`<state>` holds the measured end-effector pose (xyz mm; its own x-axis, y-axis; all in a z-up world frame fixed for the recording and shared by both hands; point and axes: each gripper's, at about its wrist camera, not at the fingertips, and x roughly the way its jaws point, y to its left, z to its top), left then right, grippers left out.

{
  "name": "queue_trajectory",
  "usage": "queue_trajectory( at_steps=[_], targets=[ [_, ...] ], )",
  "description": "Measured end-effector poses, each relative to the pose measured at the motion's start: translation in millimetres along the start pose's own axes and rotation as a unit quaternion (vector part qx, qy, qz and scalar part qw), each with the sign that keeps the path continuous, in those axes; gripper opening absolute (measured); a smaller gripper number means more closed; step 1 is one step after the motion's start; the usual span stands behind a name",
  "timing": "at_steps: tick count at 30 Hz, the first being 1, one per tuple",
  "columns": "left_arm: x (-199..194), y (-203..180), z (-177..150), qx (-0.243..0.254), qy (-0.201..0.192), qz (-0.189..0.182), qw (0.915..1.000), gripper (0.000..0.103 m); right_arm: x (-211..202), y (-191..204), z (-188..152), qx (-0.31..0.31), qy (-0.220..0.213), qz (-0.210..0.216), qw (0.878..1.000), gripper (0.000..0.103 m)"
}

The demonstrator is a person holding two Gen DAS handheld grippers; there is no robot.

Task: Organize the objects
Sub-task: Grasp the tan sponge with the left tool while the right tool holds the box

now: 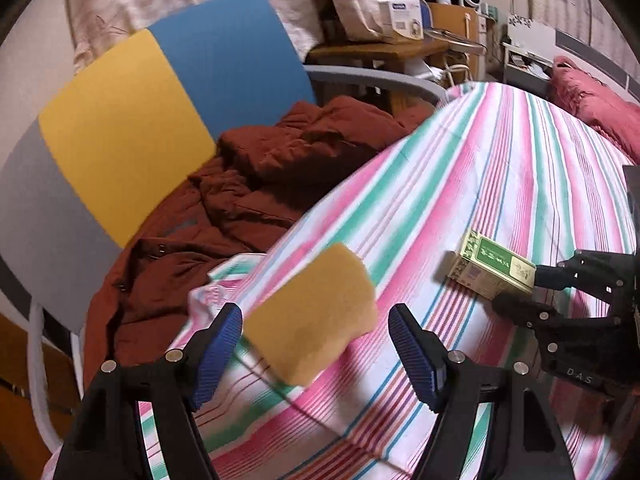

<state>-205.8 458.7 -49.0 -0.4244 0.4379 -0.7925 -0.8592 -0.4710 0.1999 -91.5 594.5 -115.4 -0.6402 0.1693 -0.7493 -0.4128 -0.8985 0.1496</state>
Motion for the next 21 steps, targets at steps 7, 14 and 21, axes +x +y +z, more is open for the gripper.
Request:
queue_trajectory(
  at_steps=[7, 14, 21],
  targets=[
    [11, -19, -11, 0.021, -0.006, 0.006, 0.9997, 0.070, -3, 1, -1, -0.001, -0.001, -0.001, 1.000, 0.036],
    [5, -9, -17, -0.043, -0.029, 0.007, 0.9986, 0.049, -8, 3, -4, -0.001, -0.002, -0.002, 1.000, 0.036],
    [-2, -18, -30, -0.065, -0.053, 0.029, 0.9961, 0.041, -8, 4, -5, -0.002, -0.001, -0.003, 1.000, 0.036]
  ],
)
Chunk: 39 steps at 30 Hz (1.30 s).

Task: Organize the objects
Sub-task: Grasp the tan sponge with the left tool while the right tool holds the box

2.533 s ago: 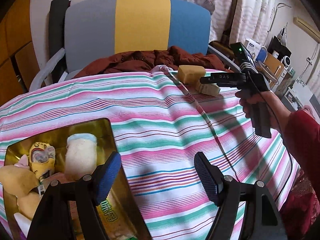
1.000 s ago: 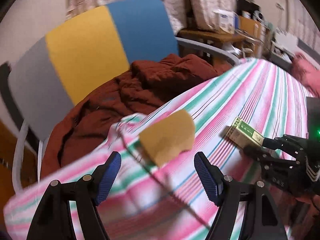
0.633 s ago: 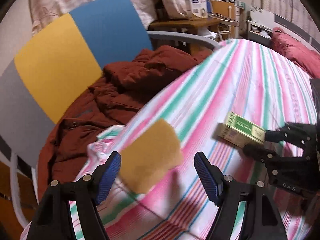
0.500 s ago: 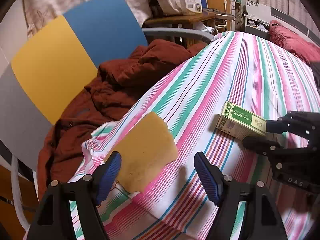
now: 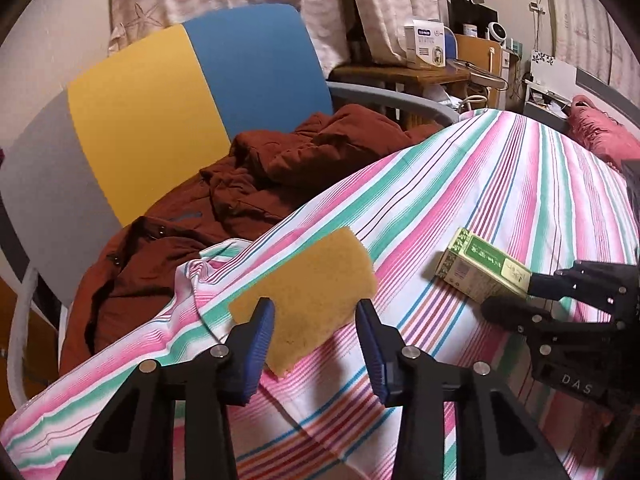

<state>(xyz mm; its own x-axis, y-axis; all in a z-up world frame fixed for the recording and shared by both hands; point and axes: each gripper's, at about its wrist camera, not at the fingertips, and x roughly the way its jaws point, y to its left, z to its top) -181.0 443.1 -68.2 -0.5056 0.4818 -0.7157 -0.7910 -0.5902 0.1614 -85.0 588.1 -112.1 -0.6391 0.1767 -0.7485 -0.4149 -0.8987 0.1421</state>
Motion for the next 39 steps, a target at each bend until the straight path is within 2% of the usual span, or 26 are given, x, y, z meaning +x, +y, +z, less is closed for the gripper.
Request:
queue_trajectory(
  at_steps=[4, 6, 7, 8, 11, 13, 16, 18, 20, 21, 23, 26, 29, 30, 32, 34, 36, 39],
  targets=[
    [-7, -7, -10, -0.004, -0.010, 0.013, 0.9999, 0.037, 0, 1, 0, -0.002, 0.000, -0.004, 1.000, 0.036],
    [-12, -10, -16, -0.007, -0.014, 0.014, 0.9998, 0.030, 1, 2, 0, -0.004, 0.000, -0.006, 1.000, 0.036],
    [-13, -10, -19, -0.010, -0.014, 0.012, 0.9998, 0.019, 1, 3, 0, -0.005, 0.000, -0.007, 1.000, 0.036],
    [-15, -11, -23, -0.016, -0.011, 0.012, 0.9997, 0.014, 1, 3, 0, -0.006, -0.001, -0.009, 1.000, 0.036],
    [-13, -12, -34, -0.040, 0.012, -0.007, 0.9991, 0.010, 1, 5, -1, -0.011, -0.003, -0.014, 1.000, 0.036],
    [-11, -17, -42, -0.038, 0.026, -0.003, 0.9990, 0.009, 2, 6, -1, -0.014, -0.003, -0.018, 1.000, 0.036],
    [-21, -18, -45, -0.048, 0.010, -0.013, 0.9987, 0.009, 2, 5, -1, -0.014, -0.004, -0.019, 1.000, 0.036],
    [-31, -17, -44, -0.062, -0.004, -0.019, 0.9979, 0.019, 1, 4, -1, -0.014, -0.005, -0.019, 1.000, 0.036],
    [-36, -15, -40, -0.076, -0.011, -0.033, 0.9965, 0.053, 1, 4, -1, -0.015, -0.004, -0.019, 1.000, 0.036],
    [-39, -13, -37, -0.086, -0.017, -0.036, 0.9955, 0.060, 1, 5, -2, -0.015, -0.004, -0.020, 1.000, 0.036],
    [-41, -8, -30, -0.106, -0.029, -0.030, 0.9935, 0.082, 1, 4, -1, -0.015, -0.004, -0.020, 1.000, 0.036],
    [-38, -2, -17, -0.138, -0.038, -0.024, 0.9894, 0.084, 1, 5, -1, -0.013, -0.004, -0.018, 1.000, 0.036],
    [-21, 0, -4, -0.155, -0.013, -0.024, 0.9875, 0.084, 1, 5, -1, -0.012, -0.005, -0.018, 1.000, 0.036],
    [-14, -1, -1, -0.156, -0.001, -0.022, 0.9876, 0.084, 1, 5, -1, -0.012, -0.004, -0.018, 1.000, 0.036],
    [-1, -5, 4, -0.150, 0.016, 0.008, 0.9885, 0.084, 1, 5, -1, -0.011, -0.004, -0.017, 1.000, 0.036],
    [9, -6, 7, -0.149, 0.027, 0.004, 0.9884, 0.085, 1, 5, -1, -0.011, -0.004, -0.017, 1.000, 0.036],
    [16, -9, 4, -0.141, 0.042, 0.023, 0.9888, 0.085, 1, 5, -1, -0.011, -0.004, -0.018, 1.000, 0.036],
    [21, -13, -2, -0.135, 0.048, 0.028, 0.9892, 0.084, 1, 5, -1, -0.012, -0.004, -0.019, 1.000, 0.036]
  ],
)
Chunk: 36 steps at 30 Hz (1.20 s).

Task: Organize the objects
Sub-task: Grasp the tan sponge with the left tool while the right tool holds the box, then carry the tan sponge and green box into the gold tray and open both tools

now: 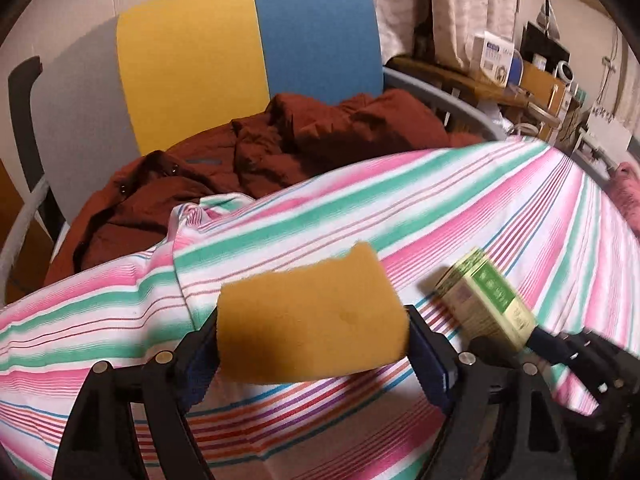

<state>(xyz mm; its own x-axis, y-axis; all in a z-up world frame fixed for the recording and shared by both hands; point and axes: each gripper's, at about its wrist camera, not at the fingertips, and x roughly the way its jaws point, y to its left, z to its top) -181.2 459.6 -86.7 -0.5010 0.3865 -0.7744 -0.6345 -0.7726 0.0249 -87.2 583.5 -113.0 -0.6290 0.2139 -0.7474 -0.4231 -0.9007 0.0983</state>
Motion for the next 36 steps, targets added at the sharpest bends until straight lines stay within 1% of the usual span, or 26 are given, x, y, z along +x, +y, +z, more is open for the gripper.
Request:
queue_trajectory(
  at_steps=[2, 5, 8, 14, 17, 21, 24, 27, 30, 33, 36],
  targets=[
    [-3, 1, -5, -0.001, -0.017, -0.003, 0.9998, 0.080, 0, 0, 0, 0.000, 0.000, -0.001, 1.000, 0.036],
    [-6, 5, -7, -0.011, -0.025, -0.009, 0.9996, 0.076, 0, 0, 0, 0.000, -0.001, -0.001, 1.000, 0.036],
    [-11, 8, -13, -0.017, -0.035, -0.008, 0.9992, 0.073, 0, 1, 0, -0.002, -0.001, -0.003, 1.000, 0.036],
    [-37, -3, -33, 0.010, -0.068, 0.003, 0.9976, 0.072, -3, 5, -3, -0.015, -0.015, -0.025, 0.999, 0.035],
    [-49, -6, -42, 0.020, -0.072, 0.004, 0.9972, 0.072, -9, 3, -3, -0.011, -0.029, -0.033, 0.999, 0.035],
    [-63, -5, -60, 0.012, -0.062, 0.000, 0.9980, 0.071, -22, 1, -4, -0.002, -0.059, -0.055, 0.997, 0.035],
    [-80, -5, -76, 0.004, -0.061, -0.014, 0.9981, 0.071, -26, 7, -5, -0.015, -0.061, -0.073, 0.995, 0.035],
    [-96, -5, -91, -0.009, -0.057, -0.034, 0.9978, 0.071, -32, 11, -9, -0.026, -0.051, -0.081, 0.995, 0.035],
    [-115, -1, -107, -0.032, -0.057, -0.059, 0.9961, 0.071, -42, 11, -13, -0.033, -0.035, -0.092, 0.995, 0.035],
    [-134, 1, -120, -0.047, -0.060, -0.073, 0.9944, 0.071, -58, 10, -21, -0.033, -0.025, -0.085, 0.996, 0.035],
    [-150, 1, -130, -0.047, -0.067, -0.080, 0.9935, 0.071, -81, 12, -29, -0.038, -0.022, -0.077, 0.996, 0.035]
  ],
)
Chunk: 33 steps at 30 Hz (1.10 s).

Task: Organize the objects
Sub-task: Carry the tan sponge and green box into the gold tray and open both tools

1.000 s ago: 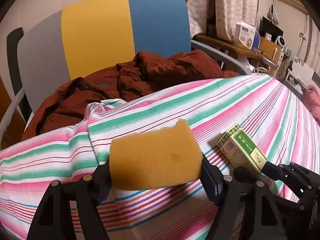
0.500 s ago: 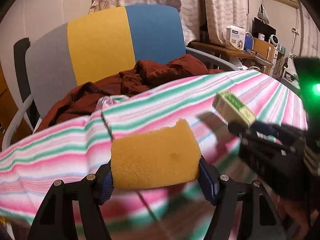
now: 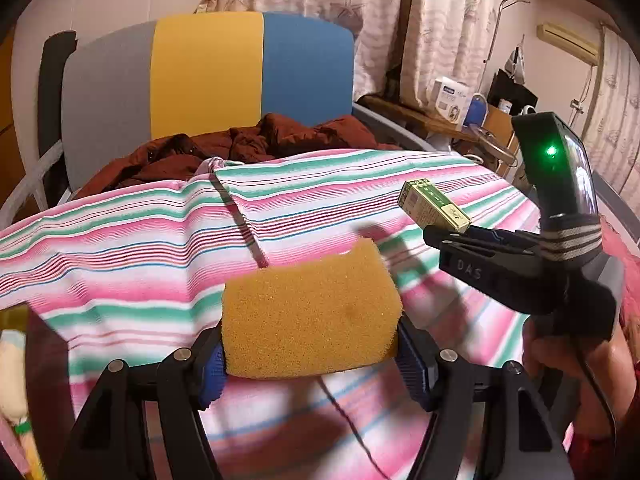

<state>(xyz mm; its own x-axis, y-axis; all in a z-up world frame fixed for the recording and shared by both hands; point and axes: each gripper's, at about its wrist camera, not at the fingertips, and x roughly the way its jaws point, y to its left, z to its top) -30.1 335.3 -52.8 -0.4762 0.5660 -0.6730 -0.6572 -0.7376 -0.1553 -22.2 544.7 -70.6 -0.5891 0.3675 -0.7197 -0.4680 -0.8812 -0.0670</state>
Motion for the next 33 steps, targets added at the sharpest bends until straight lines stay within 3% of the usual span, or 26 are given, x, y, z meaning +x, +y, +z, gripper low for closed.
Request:
queue_trajectory(
  at_steps=[10, 18, 33],
  targets=[
    [-58, 4, -17, -0.002, -0.016, -0.018, 0.9997, 0.071, -70, 10, -25, 0.030, 0.004, 0.054, 0.998, 0.035],
    [-98, 22, -33, -0.016, -0.004, 0.040, 0.9990, 0.071, -111, 47, -50, 0.030, 0.007, 0.105, 0.994, 0.035],
    [-179, 86, -59, -0.061, -0.029, 0.137, 0.9882, 0.071, -165, 139, -79, -0.018, 0.001, 0.183, 0.983, 0.035]
  ],
)
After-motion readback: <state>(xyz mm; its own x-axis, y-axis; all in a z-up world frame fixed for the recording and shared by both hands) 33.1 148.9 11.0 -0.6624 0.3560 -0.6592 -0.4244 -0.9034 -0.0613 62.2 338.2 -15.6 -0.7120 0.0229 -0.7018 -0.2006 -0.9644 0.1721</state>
